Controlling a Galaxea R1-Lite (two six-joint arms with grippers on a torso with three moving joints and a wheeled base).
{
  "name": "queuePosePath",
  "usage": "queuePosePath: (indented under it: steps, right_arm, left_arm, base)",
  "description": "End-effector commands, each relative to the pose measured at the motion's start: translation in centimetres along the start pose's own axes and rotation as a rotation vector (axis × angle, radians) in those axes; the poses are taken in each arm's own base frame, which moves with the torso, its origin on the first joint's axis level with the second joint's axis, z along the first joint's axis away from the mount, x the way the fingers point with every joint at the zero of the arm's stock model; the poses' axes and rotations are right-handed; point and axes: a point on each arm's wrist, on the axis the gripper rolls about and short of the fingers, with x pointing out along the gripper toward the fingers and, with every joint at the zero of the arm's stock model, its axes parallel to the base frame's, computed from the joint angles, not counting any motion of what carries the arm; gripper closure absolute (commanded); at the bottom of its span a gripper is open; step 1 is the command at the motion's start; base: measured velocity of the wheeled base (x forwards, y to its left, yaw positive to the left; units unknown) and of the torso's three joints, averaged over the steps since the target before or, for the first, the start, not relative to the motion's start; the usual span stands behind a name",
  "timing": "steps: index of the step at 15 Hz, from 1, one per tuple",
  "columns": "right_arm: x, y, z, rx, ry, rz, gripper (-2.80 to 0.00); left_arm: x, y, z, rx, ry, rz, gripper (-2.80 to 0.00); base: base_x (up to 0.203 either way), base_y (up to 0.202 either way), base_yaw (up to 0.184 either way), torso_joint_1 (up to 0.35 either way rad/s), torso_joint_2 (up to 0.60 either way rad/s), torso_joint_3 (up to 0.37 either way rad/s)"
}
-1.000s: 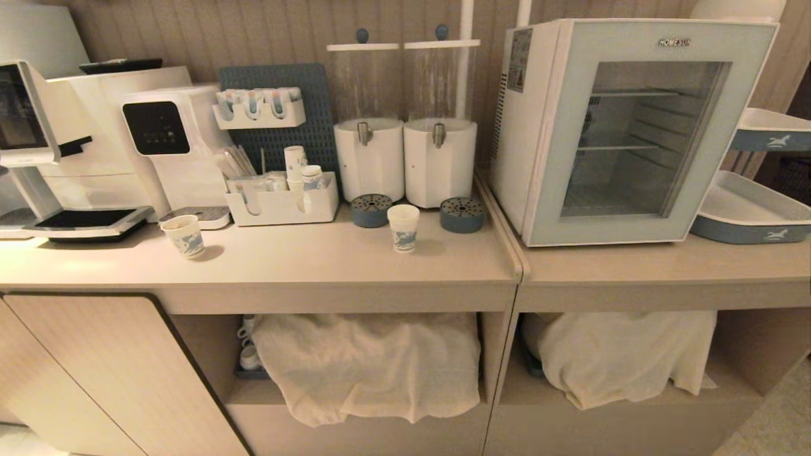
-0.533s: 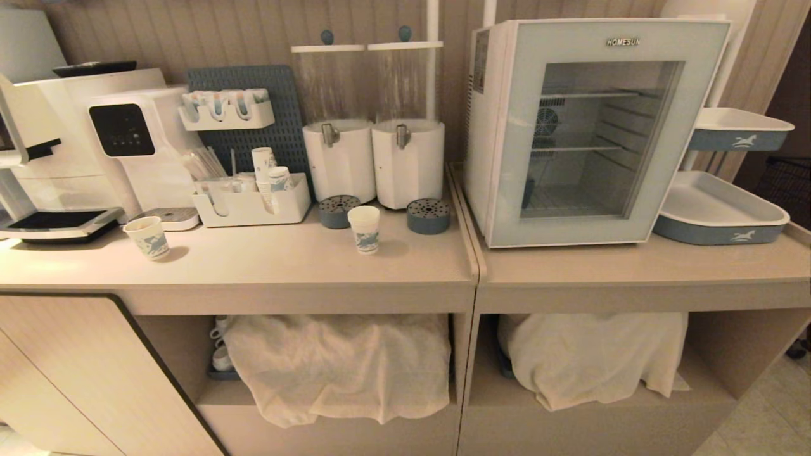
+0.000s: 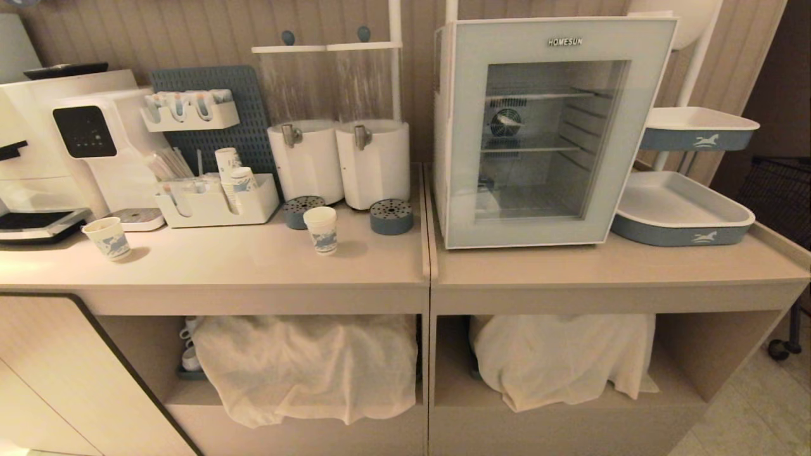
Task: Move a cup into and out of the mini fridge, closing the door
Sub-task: Open the freezer door
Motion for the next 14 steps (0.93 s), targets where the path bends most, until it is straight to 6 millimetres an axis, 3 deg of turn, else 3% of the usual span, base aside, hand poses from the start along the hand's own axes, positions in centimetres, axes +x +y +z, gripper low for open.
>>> queuePosePath:
  steps: [1, 14]
  right_arm:
    - [0.01, 0.00, 0.01, 0.000, 0.000, 0.000, 0.00]
    - [0.01, 0.00, 0.01, 0.000, 0.000, 0.000, 0.00]
  left_arm:
    - [-0.01, 0.00, -0.01, 0.001, -0.002, 0.000, 0.00]
    - [-0.01, 0.00, -0.01, 0.001, -0.002, 0.000, 0.00]
  base:
    - [0.000, -0.193, 0.002, -0.001, 0.00, -0.004]
    - [0.000, -0.190, 0.001, 0.001, 0.00, 0.002]
